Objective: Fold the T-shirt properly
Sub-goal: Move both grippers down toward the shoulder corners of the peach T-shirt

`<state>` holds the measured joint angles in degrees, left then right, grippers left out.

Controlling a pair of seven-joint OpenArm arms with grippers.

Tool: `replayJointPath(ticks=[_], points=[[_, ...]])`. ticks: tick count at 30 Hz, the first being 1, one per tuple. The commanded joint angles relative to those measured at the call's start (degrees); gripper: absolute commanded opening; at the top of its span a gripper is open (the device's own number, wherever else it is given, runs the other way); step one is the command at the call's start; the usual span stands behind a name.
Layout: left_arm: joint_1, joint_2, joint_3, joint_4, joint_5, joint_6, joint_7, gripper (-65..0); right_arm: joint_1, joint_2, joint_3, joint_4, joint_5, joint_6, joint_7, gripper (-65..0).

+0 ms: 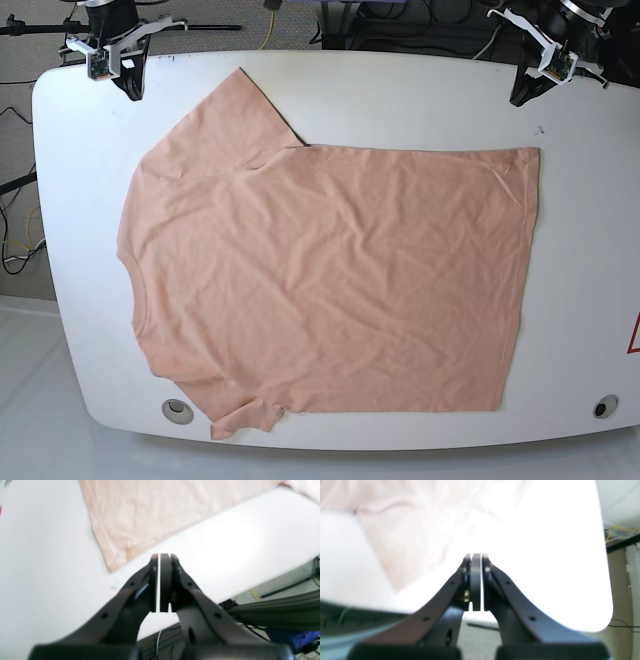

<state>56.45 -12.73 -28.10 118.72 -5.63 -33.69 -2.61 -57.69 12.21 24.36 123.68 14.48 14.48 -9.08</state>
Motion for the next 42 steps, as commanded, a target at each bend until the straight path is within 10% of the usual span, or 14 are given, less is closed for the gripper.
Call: replayJointPath(ticks=[1, 19, 31, 42], points=[[-1.76, -0.3, -1.31, 0.26, -1.48, -0.39, -4.04, -61.5, 2.53, 0.29, 0.11, -0.25, 2.87, 0.69, 0.58, -64.8], [-5.4, -2.3, 0.22, -1.26, -7.51, 1.64, -2.04, -48.1, 11.37, -1.35, 1.7, -6.52, 9.28, 0.93, -7.68, -48.0], [-7.32, -3.32, 4.0, -3.22, -8.85, 8.0, 1.14, -53.3, 13.45, -4.92, 2.69, -9.06, 16.63, -0.35, -6.65, -48.8], [-7.44, 0.71, 0.81, -1.28, -7.66, 4.64, -0.45, -52.3, 15.85, -8.22, 7.99, -6.99, 13.53, 3.16, -9.24, -49.0]])
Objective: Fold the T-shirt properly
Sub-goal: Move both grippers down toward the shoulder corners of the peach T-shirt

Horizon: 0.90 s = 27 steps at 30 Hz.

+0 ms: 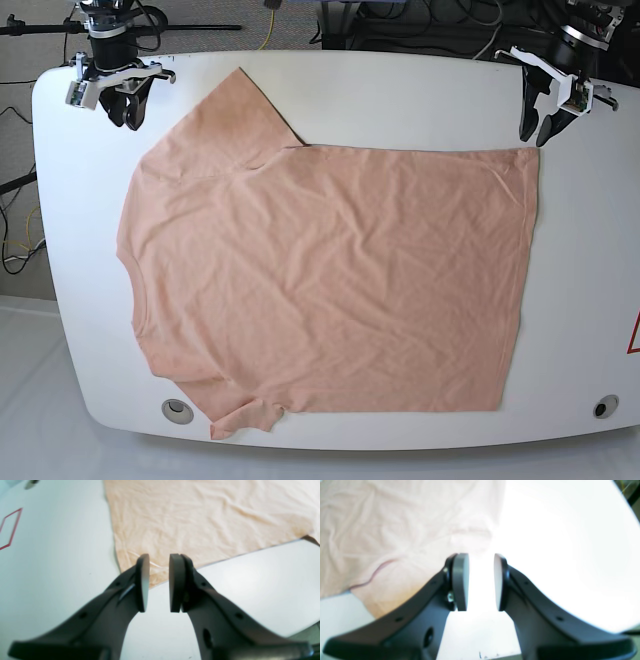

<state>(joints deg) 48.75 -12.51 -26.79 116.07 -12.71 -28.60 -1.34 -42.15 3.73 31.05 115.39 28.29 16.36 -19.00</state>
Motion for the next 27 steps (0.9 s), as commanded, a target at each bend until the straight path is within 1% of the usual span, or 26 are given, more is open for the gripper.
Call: replayJointPath(ticks=[1, 3, 5, 7, 9, 13, 15, 17, 19, 25, 27], points=[[0.18, 0.88, -0.65, 1.41, -0.54, -0.49, -1.66, -52.0, 0.69, 0.14, 1.8, 1.2, -0.44, 2.11, 0.1, -48.8], [0.1, 1.38, -0.98, 1.44, -0.47, -0.42, -1.6, -50.8, 1.61, 0.0, 2.63, 0.72, -0.43, 4.0, -1.54, -48.3], [-0.98, 2.33, -1.47, 1.17, -0.63, -0.63, -0.87, -47.2, 5.31, -0.13, 4.26, -0.65, 0.07, 9.57, -7.81, -48.4], [-1.01, 2.18, -1.4, 0.96, -0.62, -0.55, -0.69, -45.2, 6.75, -0.24, 5.09, -2.55, 0.05, 11.37, -9.89, -47.9], [-1.13, 1.87, -1.34, 0.79, -0.7, -0.51, -0.47, -44.3, 7.88, -0.39, 5.44, -4.74, -0.3, 12.05, -11.11, -47.0], [-1.24, 1.15, -1.32, 0.86, -0.65, -0.49, -0.09, -44.4, 9.24, -0.86, 5.33, -9.36, -0.54, 11.93, -11.53, -43.9], [-1.35, 0.78, -1.24, 0.86, -0.6, -0.46, -0.03, -45.0, 9.59, -1.06, 5.09, -11.28, -0.61, 11.42, -11.2, -42.1], [-1.56, 0.32, -0.88, 0.3, -0.63, -0.93, 0.51, -47.1, 10.41, -1.5, 3.49, -14.24, -0.66, 11.37, -10.0, -38.4], [-1.6, 0.22, -0.86, 0.26, -0.6, -0.94, 0.69, -47.4, 10.44, -1.57, 3.13, -15.3, -0.72, 11.25, -9.62, -37.2], [-1.67, 0.28, -0.59, 0.15, -0.66, -0.94, 0.71, -47.3, 10.17, -1.55, 1.5, -16.08, -1.71, 10.81, -8.82, -36.7], [-1.71, 0.74, -0.65, 0.36, -1.09, -0.58, 0.33, -46.1, 9.41, -1.1, -1.11, -15.47, -1.79, 10.15, -7.35, -37.3]])
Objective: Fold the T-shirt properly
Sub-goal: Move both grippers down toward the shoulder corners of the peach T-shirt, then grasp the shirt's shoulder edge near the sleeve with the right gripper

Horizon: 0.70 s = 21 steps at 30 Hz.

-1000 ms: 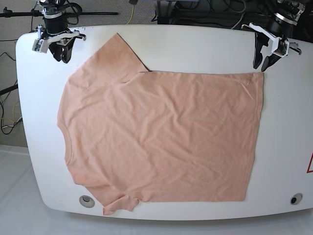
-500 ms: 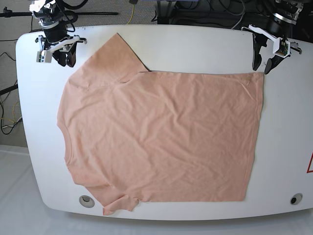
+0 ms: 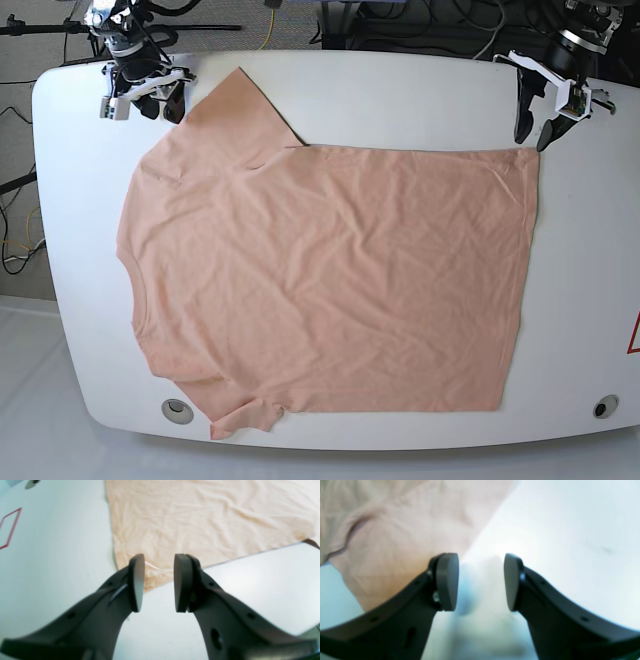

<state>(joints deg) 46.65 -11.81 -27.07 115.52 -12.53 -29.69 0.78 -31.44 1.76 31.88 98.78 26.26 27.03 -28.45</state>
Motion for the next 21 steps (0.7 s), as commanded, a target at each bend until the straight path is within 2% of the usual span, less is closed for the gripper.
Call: replayJointPath(ticks=[1, 12, 21], points=[[0.4, 0.03, -0.37, 0.94, -1.28, 0.52, -1.76, -46.0, -1.33, 0.89, -2.25, 1.04, 0.23, -0.78, 2.19, -37.4], [-0.12, -0.04, -0.52, 0.56, -1.34, 0.21, -1.75, -45.8, -0.64, 1.63, -2.15, -0.62, 0.05, -4.41, 2.85, -38.5], [-0.5, 0.12, -0.97, 0.57, -1.68, 0.29, -1.45, -46.0, -0.05, 1.72, -1.25, -3.24, 0.97, -3.8, 2.6, -39.2]])
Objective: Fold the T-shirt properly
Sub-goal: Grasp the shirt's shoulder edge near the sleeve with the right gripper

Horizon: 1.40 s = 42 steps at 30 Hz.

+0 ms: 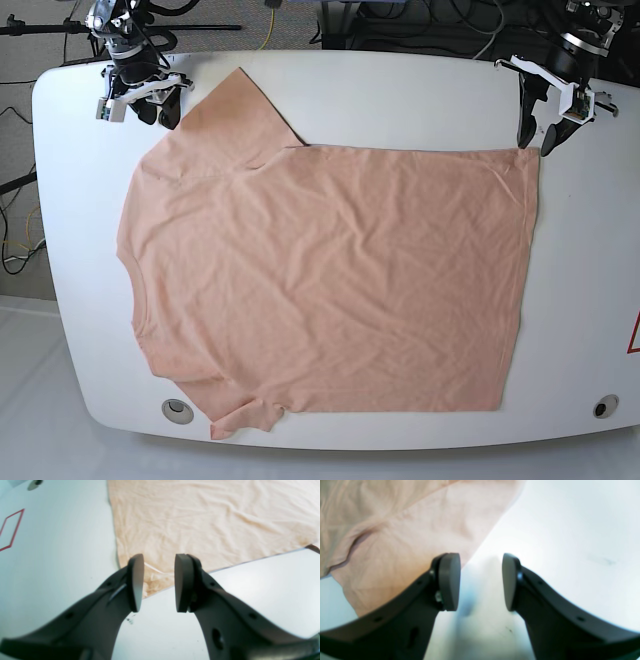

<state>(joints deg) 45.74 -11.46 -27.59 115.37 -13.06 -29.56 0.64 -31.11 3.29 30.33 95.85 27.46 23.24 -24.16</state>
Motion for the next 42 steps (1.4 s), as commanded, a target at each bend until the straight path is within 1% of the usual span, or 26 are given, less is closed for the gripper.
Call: replayJointPath(ticks=[1, 3, 11, 15, 23, 25, 33, 35, 42], points=[[0.36, -0.21, -0.45, 0.65, -1.2, 0.17, -1.3, -46.1, -0.32, 0.17, 0.43, -0.54, -0.16, 0.19, -1.7, -39.3], [0.53, -0.24, -0.03, 0.04, -1.09, 0.31, -1.76, -46.5, -0.18, -0.2, 0.82, -0.84, 0.52, 0.5, -2.1, -38.4], [0.24, -0.25, 0.1, -0.8, -1.14, 0.26, -1.82, -46.6, -0.01, -0.15, 1.0, -1.87, 0.87, 1.02, -2.63, -38.4], [0.27, -0.48, -0.29, -0.59, -1.2, 0.35, -1.52, -47.2, 0.33, 0.0, 0.84, -2.44, 2.5, 1.37, -3.73, -37.9], [0.16, -0.54, -0.39, -1.23, -1.55, 0.52, -1.02, -47.4, 0.73, -0.13, 0.93, -4.98, 6.8, 2.74, -5.37, -37.7], [-0.09, -0.5, -0.42, -1.02, -1.6, 0.66, -0.41, -47.5, 2.03, 0.38, 0.86, -6.81, 8.83, 3.22, -5.57, -37.9], [-0.37, -0.5, -0.59, -1.08, -1.84, 0.75, 0.12, -47.6, 3.19, 0.39, 0.98, -8.49, 13.2, 5.06, -9.15, -37.9], [-0.25, -0.48, -0.69, -0.93, -1.58, 0.88, -0.03, -47.4, 3.31, 0.18, 0.7, -7.16, 15.1, 5.02, -11.38, -38.2], [-0.23, -0.55, -0.75, -0.79, -1.51, 0.96, 0.12, -47.6, 4.4, -0.34, 0.54, -7.1, 14.47, 5.89, -11.37, -38.2]])
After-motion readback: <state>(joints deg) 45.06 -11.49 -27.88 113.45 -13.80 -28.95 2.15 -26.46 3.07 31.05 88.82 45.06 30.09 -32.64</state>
